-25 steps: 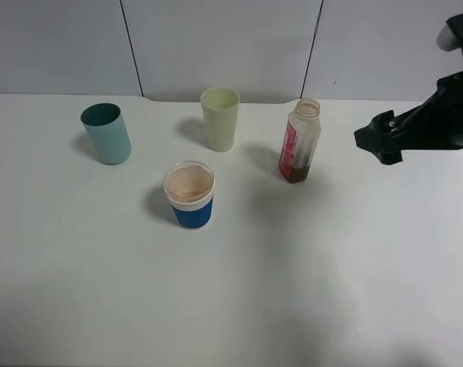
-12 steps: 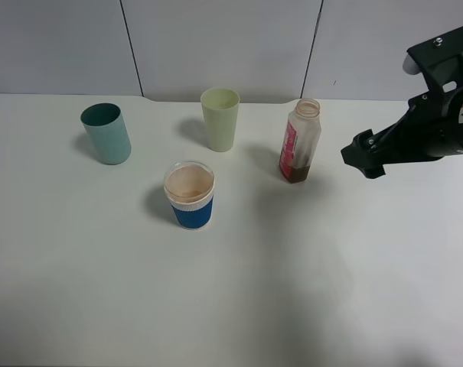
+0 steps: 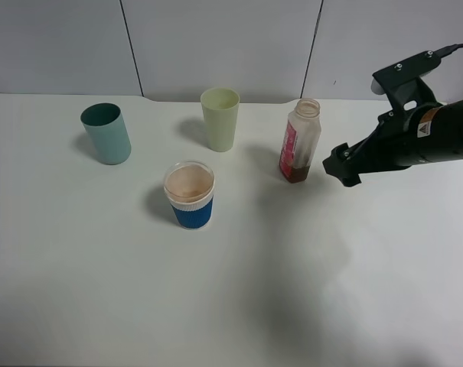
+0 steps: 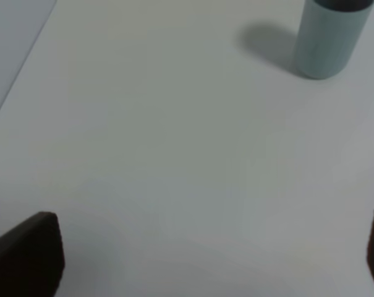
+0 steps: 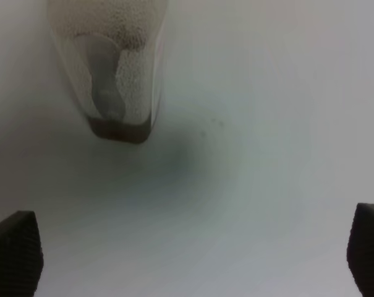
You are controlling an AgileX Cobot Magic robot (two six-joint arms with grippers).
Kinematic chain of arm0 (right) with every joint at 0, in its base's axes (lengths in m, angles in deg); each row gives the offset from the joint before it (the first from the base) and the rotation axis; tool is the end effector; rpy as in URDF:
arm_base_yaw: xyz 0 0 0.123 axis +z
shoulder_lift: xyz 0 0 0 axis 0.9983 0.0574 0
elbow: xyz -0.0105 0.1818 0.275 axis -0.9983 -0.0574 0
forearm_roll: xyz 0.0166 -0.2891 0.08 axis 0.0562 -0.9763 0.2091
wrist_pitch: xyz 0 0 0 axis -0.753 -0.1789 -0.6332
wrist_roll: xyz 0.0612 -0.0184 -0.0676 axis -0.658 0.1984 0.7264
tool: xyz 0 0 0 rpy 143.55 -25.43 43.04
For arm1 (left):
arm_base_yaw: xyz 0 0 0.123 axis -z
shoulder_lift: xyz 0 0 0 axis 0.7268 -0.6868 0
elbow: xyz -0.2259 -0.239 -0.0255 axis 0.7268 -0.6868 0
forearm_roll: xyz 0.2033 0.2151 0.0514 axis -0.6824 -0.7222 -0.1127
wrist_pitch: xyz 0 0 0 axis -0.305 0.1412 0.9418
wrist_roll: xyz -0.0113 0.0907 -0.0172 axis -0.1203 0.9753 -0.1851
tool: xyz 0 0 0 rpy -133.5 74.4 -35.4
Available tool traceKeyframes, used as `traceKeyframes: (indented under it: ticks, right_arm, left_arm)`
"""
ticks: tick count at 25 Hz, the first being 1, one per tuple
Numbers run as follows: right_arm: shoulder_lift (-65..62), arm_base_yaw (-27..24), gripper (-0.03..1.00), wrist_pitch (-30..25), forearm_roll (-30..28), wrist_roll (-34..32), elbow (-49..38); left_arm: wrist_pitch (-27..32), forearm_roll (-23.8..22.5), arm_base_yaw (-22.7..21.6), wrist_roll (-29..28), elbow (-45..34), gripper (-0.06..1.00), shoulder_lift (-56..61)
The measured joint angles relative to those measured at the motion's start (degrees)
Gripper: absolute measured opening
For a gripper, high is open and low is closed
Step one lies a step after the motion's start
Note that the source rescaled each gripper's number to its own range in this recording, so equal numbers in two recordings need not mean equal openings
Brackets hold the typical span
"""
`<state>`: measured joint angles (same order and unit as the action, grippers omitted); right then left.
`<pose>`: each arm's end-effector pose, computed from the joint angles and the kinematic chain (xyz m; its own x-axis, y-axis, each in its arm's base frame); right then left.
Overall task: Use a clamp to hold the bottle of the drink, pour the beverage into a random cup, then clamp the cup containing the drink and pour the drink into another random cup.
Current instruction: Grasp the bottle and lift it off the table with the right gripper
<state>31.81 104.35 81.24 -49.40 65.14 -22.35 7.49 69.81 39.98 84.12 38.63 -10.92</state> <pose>0.2756 0.0864 0.1975 -0.6075 -0.4223 -0.6727 -0.4387 0.8845 -0.1591 -0.0066 0.0016 0.3021 -0.4406 -0.0505 -0.8963 -0.1370 0.9905 0.0115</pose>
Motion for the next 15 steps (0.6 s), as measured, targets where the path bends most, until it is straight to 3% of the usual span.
traceKeyframes:
  ticks: [15]
  right_arm:
    - [14.5, 0.2, 0.98, 18.2, 0.0, 0.0, 0.1]
  left_arm:
    - [0.0, 0.0, 0.0, 0.0, 0.0, 1.00, 0.0]
